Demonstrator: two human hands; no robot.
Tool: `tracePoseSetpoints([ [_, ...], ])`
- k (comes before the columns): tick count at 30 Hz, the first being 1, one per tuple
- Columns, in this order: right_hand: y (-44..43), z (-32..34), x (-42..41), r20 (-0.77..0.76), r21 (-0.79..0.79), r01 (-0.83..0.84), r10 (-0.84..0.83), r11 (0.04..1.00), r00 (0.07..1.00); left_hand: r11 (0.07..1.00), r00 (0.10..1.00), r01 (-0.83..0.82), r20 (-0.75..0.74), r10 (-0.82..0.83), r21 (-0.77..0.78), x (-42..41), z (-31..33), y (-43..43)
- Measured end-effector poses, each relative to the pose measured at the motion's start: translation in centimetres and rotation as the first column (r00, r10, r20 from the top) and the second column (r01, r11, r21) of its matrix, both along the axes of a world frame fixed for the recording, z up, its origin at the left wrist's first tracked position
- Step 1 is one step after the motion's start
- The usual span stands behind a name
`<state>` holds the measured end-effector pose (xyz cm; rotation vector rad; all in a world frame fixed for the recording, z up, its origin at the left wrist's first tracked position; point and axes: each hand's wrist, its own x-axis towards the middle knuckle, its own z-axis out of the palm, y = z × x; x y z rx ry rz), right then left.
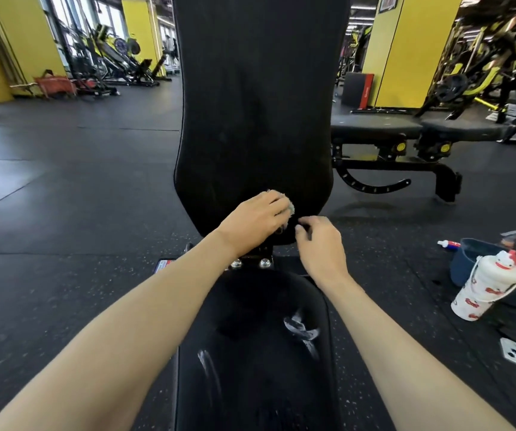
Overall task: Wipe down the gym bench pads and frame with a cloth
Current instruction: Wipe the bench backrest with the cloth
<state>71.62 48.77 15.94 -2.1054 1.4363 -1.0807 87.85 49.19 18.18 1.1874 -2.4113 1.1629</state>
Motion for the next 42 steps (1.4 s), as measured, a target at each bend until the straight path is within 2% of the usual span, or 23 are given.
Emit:
tracePoseSetpoints([
  [3, 1.0, -0.2, 0.9, -0.135, -0.014, 0.008, -0.009, 1.000, 0.991, 0.998, 1.000, -0.002, -0.019, 0.004, 0.068, 3.1, -1.5, 1.6],
  [7, 1.9, 0.4, 1.1, -0.180, -0.071, 0.000, -0.013, 0.997, 0.984, 0.984, 0.993, -0.072, -0.083, 0.086, 0.165, 6.9, -2.6, 4.7],
  [14, 1.6, 0.5, 1.7, -0.300, -0.164, -0.091, 0.038, 0.982, 0.953, 0.993, 0.913, -0.118, -0.392, 0.110, 0.003, 6.8, 2.1, 4.8],
  [19, 1.8, 0.3, 3.2, -0.340, -0.080, -0.099, 0.066, 0.992, 0.938, 0.985, 0.918, -0.161, -0.358, 0.170, 0.056, 8.3, 0.7, 5.5],
  [23, 2.3, 0.7, 3.1, -0.360, -0.030, -0.120, 0.101, 0.992, 0.928, 0.966, 0.904, -0.201, -0.349, 0.248, 0.166, 9.3, -0.3, 6.9],
  [26, 2.6, 1.0, 2.5, -0.379, -0.008, -0.133, 0.120, 0.991, 0.917, 0.968, 0.934, -0.184, -0.275, 0.227, 0.173, 8.8, 0.6, 7.3],
  [31, 2.8, 1.1, 2.5, -0.379, 0.012, -0.142, 0.136, 0.990, 0.915, 0.990, 0.938, -0.132, -0.316, 0.143, 0.058, 5.5, 2.6, 4.8],
  [36, 2.7, 1.1, 2.6, -0.364, 0.060, -0.153, 0.164, 0.986, 0.917, 0.976, 0.929, -0.157, -0.313, 0.197, 0.147, 8.3, -0.1, 5.4],
  [39, 2.6, 1.6, 1.8, -0.338, 0.031, -0.174, 0.174, 0.984, 0.925, 0.971, 0.932, -0.104, -0.320, 0.171, 0.215, 9.1, 0.1, 6.4],
  [42, 2.2, 2.5, 1.2, -0.311, -0.028, -0.182, 0.165, 0.983, 0.936, 0.999, 0.866, -0.041, -0.497, 0.050, 0.029, 7.7, 3.8, 5.1],
])
